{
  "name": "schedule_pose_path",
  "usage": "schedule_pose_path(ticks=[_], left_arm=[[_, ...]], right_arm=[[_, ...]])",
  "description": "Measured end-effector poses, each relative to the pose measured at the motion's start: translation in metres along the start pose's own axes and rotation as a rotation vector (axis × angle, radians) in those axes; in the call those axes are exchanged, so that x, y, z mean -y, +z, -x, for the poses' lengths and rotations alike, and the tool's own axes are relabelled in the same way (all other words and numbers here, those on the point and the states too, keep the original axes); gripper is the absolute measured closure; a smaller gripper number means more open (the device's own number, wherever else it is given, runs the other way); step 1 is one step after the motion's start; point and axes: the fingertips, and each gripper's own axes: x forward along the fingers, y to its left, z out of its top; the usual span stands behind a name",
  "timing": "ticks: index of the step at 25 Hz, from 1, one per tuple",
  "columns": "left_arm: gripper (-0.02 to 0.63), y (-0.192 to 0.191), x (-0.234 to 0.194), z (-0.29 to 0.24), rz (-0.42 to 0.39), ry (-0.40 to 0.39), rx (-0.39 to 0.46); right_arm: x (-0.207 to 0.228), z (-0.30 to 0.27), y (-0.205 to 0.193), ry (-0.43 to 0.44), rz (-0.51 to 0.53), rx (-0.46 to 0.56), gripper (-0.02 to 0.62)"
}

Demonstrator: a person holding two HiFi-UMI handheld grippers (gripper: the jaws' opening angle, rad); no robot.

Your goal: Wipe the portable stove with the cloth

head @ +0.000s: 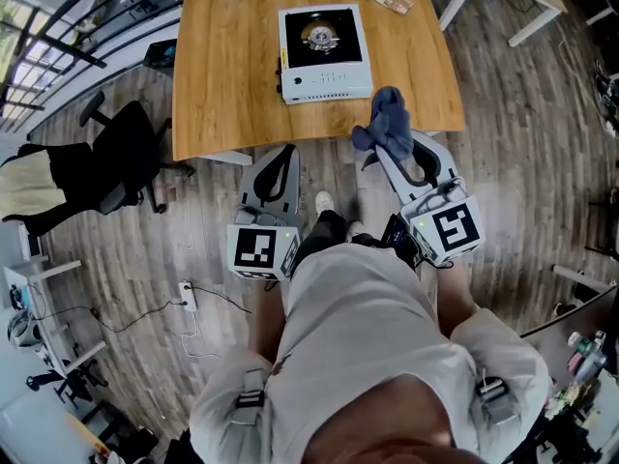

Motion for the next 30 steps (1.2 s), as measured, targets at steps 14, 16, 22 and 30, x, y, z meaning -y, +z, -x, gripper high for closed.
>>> schedule_pose_path(ticks=[14, 16, 22, 30], left_arm=[[0.586, -0.003, -0.055, -0.046, 0.008, -0.1, -0.017], [0.586, -0.007, -0.061, -0.05, 0.016, -0.104, -0.025], [0.586, -0.02, -0.069, -0.07, 0.037, -0.118, -0.057], [0.586, -0.041, -0.073, -0.113, 0.062, -0.135, -0.066]], right_arm=[[0.021, -0.063, 0.0, -0.112, 0.007, -0.069, 0.456], [0.026, -0.069, -0.002, -0.126, 0.009, -0.087, 0.456], [0.05, -0.081, -0.023, -0.178, 0.005, -0.168, 0.456], [0.086, -0.103, -0.06, -0.184, -0.025, -0.242, 0.456]])
